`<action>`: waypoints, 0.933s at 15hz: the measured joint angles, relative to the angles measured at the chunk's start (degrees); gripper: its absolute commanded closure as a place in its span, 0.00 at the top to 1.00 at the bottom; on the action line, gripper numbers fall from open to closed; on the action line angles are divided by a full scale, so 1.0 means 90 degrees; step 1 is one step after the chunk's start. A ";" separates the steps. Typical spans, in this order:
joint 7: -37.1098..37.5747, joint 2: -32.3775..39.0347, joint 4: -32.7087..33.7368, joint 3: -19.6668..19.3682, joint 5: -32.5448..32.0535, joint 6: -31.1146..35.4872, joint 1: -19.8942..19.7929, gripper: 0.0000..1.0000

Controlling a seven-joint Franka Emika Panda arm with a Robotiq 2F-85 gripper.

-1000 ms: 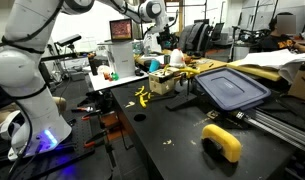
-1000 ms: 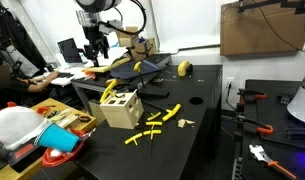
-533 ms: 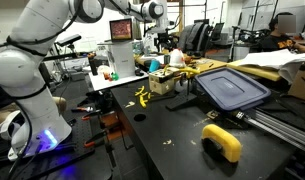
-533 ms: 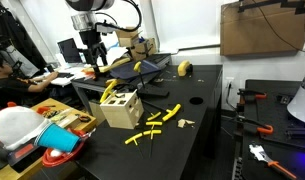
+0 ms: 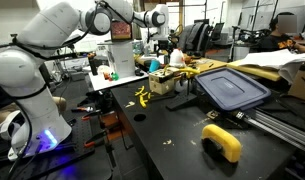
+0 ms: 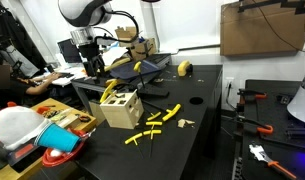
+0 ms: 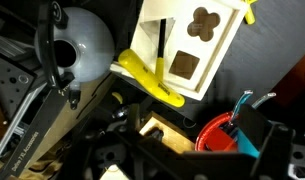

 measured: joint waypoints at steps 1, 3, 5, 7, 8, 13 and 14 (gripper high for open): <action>-0.0019 0.0095 0.0102 0.0005 0.0000 -0.0022 0.0017 1.00; -0.0060 0.0269 0.0298 0.0012 0.0000 -0.0111 0.0047 1.00; -0.0107 0.0403 0.0476 0.0012 0.0000 -0.0250 0.0071 1.00; -0.0108 0.0496 0.0619 0.0012 0.0000 -0.0352 0.0088 1.00; -0.0108 0.0535 0.0682 0.0012 0.0000 -0.0393 0.0094 1.00; -0.0134 0.0681 0.0898 0.0012 -0.0004 -0.0578 0.0106 1.00; -0.0187 0.0708 0.0919 0.0013 -0.0004 -0.0586 0.0109 1.00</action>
